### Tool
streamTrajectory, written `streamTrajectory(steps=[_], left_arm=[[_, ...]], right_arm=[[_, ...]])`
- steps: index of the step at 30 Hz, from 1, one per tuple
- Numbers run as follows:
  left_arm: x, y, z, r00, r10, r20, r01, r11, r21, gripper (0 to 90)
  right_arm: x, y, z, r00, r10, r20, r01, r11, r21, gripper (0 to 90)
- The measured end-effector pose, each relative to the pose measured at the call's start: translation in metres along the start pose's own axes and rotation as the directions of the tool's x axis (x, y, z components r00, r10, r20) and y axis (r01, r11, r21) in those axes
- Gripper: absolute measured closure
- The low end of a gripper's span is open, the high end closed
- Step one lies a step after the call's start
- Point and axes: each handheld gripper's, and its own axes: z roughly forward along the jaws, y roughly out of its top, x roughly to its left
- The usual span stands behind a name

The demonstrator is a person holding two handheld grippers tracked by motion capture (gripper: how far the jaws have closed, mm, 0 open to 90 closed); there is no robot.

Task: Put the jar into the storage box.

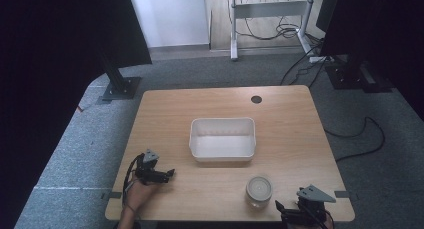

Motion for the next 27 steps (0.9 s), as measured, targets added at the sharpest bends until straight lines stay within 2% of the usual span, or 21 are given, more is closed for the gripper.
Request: streamTrajectory(steps=[4,13,27], left_arm=[[0.000,0.000,0.000,1.0000,-0.003,-0.002,0.003,1.0000,0.000,0.0],[0.000,0.000,0.000,1.0000,-0.003,-0.005,0.003,1.0000,0.000,0.0],[0.000,0.000,0.000,1.0000,-0.005,-0.004,0.005,1.0000,0.000,0.0]], right_arm=[[0.008,0.004,0.001,0.9987,-0.049,-0.015,0.049,0.999,-0.006,2.7],[0.021,0.008,0.008,0.9918,-0.114,-0.058,0.113,0.994,-0.014,1.5],[0.034,0.014,0.018,0.9795,-0.167,-0.113,0.165,0.986,-0.029,1.4]])
